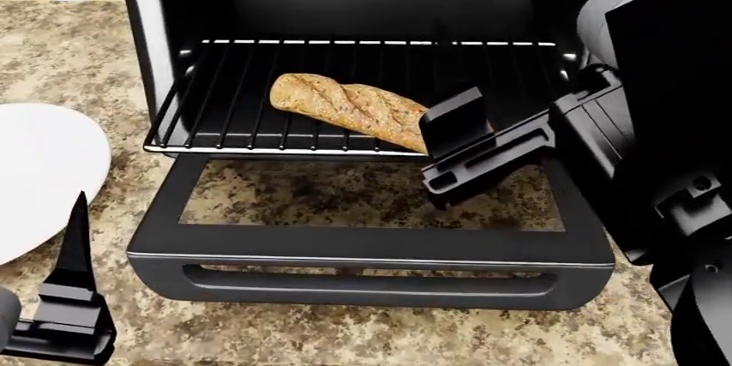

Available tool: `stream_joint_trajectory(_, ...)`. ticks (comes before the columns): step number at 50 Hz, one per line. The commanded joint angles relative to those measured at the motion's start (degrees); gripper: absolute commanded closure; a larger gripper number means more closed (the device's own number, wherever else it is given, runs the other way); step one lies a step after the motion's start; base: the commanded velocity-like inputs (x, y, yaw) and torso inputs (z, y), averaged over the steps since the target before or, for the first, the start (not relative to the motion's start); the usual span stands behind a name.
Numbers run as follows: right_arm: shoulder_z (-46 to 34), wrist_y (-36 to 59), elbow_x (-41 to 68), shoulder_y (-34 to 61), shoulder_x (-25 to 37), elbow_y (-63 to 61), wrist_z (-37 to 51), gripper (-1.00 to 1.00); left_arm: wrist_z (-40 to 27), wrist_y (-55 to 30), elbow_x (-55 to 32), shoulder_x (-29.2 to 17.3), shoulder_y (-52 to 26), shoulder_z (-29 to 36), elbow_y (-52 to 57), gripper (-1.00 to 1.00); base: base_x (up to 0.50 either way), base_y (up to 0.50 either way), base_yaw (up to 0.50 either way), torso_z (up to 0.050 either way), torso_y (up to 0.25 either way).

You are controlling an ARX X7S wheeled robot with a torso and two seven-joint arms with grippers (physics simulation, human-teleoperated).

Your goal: Pick the baguette from the rack and place it on the plate on the counter.

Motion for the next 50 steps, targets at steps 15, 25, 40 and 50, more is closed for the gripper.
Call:
stream_joint_trajectory(15, -0.83, 11.72, 8.3, 12.8, 2.22, 8.32, -10.31, -1.0, 0.73, 1.96, -0.77, 0.21, -0.08, -0.66, -1.08, -1.0, 0.0, 0.0, 0.0, 0.0, 0.0)
stream_joint_trajectory(25, -7.54, 10.13, 7.78, 16.43, 5.86, 12.87, -14.91, -1.0, 0.59, 2.95, -0.71, -0.03, 0.39, -0.3, -1.53, -1.0, 0.0, 0.0, 0.0, 0.0, 0.0)
stream_joint_trajectory(40, -12.86, 7.9, 7.36, 18.82, 7.36, 18.25, -19.05, -1.0, -0.1, 3.0, -1.49, -0.34, -0.03, -0.01, -1.58, -1.0, 0.0, 0.0, 0.0, 0.0, 0.0)
stream_joint_trajectory(50, -16.12, 4.25, 5.9, 17.66, 7.51, 21.99, -21.09, -1.0, -0.45, 2.97, -2.15, -0.46, -0.69, 0.11, -1.8, -1.0, 0.0, 0.0, 0.0, 0.0, 0.0)
